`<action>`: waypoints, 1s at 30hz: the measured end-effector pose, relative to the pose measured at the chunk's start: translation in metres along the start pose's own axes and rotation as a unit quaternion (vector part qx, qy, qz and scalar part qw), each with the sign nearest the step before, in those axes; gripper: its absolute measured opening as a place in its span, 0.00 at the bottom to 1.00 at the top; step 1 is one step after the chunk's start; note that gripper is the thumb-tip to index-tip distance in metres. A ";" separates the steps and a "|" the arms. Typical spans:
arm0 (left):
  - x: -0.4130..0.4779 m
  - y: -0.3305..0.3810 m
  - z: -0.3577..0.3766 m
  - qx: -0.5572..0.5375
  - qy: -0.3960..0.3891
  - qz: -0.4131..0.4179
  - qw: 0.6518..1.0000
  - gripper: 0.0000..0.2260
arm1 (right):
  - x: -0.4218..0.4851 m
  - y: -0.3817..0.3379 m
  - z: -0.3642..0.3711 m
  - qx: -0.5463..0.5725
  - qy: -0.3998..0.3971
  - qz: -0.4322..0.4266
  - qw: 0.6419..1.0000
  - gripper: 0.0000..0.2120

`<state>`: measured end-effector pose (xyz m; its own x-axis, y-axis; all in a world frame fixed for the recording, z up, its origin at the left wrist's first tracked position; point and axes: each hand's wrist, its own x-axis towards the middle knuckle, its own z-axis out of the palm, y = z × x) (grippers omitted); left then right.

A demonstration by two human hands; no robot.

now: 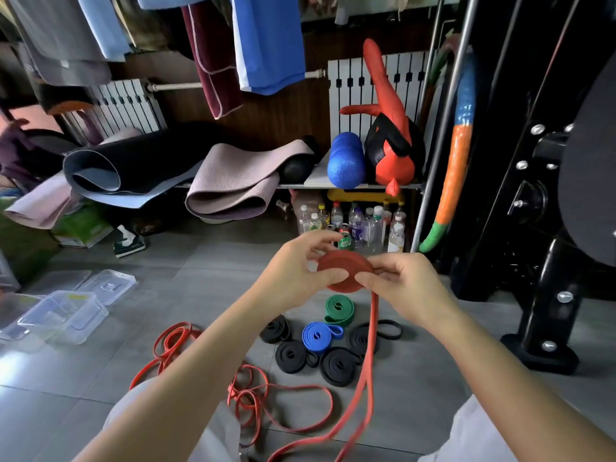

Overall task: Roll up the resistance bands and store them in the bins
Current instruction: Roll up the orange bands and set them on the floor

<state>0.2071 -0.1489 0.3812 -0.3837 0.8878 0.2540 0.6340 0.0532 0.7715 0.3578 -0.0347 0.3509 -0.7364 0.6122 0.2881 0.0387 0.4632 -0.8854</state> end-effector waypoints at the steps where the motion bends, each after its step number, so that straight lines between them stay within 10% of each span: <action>1: 0.003 0.003 -0.002 0.044 -0.018 0.007 0.999 0.14 | 0.001 -0.002 0.000 -0.032 -0.010 0.001 0.999 0.08; 7: 0.011 0.013 -0.004 -0.135 0.033 -0.055 0.989 0.10 | 0.010 -0.012 -0.011 0.065 0.024 -0.038 0.997 0.12; 14: 0.005 0.016 0.037 -0.469 0.071 -0.127 0.871 0.05 | 0.024 -0.011 -0.025 0.206 0.037 -0.008 0.978 0.09; 16: 0.008 0.012 0.046 -0.415 0.055 -0.129 0.899 0.08 | 0.023 -0.003 -0.031 0.156 0.023 -0.021 0.987 0.11; 19: 0.017 -0.003 0.046 -0.044 0.023 0.012 0.999 0.23 | 0.017 0.017 -0.038 0.082 -0.019 -0.007 0.996 0.11; 22: 0.030 -0.001 0.051 0.169 -0.038 0.157 0.972 0.23 | 0.013 0.032 -0.041 0.081 -0.042 -0.001 0.996 0.14; 30: 0.051 0.000 0.089 -0.226 0.093 -0.033 0.969 0.21 | 0.025 0.060 -0.065 0.129 0.043 0.047 0.990 0.13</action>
<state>0.2468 -0.0629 0.3424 -0.5552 0.7889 0.2636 0.2603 -0.1362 0.9559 0.3860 0.0499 0.3284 -0.6767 0.7024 0.2208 -0.0782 0.2296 -0.9701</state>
